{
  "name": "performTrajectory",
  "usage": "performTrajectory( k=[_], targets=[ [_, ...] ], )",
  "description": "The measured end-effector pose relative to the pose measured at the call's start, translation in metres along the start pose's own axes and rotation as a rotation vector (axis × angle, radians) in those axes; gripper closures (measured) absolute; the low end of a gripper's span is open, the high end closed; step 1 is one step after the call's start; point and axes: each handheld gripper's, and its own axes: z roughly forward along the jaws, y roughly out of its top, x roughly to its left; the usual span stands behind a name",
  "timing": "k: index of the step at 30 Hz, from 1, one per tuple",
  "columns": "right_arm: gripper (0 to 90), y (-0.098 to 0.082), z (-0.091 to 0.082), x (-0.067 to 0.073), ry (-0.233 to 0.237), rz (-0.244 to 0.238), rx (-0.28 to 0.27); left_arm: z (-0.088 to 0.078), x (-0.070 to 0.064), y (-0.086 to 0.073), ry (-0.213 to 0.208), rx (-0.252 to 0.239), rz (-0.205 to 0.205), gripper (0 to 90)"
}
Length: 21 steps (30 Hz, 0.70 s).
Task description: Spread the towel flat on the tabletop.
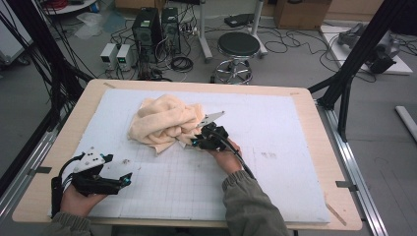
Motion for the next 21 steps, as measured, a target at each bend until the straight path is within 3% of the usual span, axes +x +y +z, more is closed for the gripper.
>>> performTrajectory(
  k=[10,21],
  targets=[
    [78.3,-0.003,-0.034,0.001,0.001,-0.045,0.001,-0.001,-0.001,0.001,0.001,0.0,0.007,7.0],
    [78.3,-0.025,-0.091,0.02,0.0,-0.116,0.018,-0.002,-0.004,0.002,0.003,-0.009,0.013,7.0]
  ],
)
